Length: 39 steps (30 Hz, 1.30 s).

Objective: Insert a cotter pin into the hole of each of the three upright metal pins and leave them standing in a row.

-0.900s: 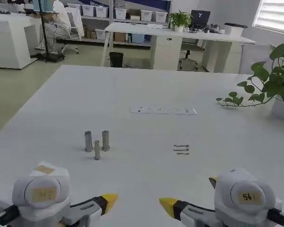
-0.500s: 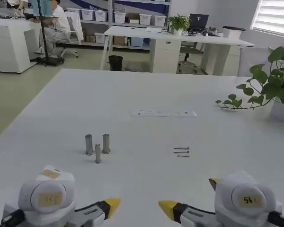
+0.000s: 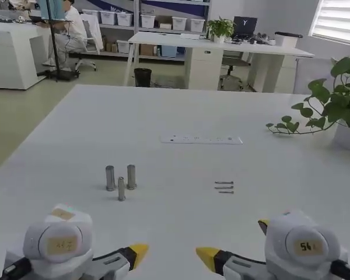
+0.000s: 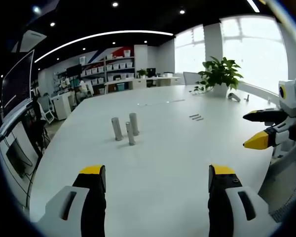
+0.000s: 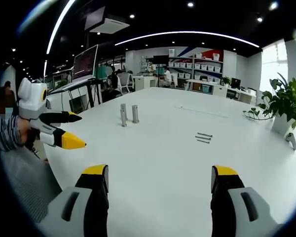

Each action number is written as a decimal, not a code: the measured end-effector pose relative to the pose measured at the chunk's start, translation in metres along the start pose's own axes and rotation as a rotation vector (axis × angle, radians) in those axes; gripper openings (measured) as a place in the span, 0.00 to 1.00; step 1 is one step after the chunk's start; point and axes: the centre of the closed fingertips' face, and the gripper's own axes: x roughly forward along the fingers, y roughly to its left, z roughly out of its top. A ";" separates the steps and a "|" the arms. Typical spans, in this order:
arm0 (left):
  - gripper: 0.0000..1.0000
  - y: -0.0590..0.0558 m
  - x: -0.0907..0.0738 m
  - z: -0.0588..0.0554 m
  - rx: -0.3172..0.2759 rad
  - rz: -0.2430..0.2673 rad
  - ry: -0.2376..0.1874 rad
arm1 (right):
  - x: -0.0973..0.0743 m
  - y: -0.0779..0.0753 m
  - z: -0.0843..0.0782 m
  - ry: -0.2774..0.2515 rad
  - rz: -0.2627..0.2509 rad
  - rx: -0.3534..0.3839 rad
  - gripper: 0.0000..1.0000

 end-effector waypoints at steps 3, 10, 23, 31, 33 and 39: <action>0.84 0.000 0.000 0.001 0.001 -0.001 -0.002 | 0.000 0.000 -0.001 0.003 0.002 0.000 0.83; 0.84 -0.001 0.000 0.001 0.003 -0.003 -0.003 | 0.001 0.003 -0.001 0.009 0.010 -0.014 0.83; 0.84 -0.004 0.001 0.000 0.009 -0.013 0.005 | 0.000 0.001 -0.004 0.022 -0.002 -0.003 0.83; 0.84 -0.004 0.000 -0.001 0.013 -0.014 0.006 | 0.000 0.000 -0.005 0.026 -0.005 -0.004 0.83; 0.84 -0.004 0.000 0.000 0.013 -0.014 0.002 | 0.000 0.001 -0.005 0.024 -0.006 -0.007 0.83; 0.84 -0.003 0.000 0.000 0.015 -0.014 -0.001 | -0.001 0.001 -0.003 0.017 -0.008 -0.010 0.84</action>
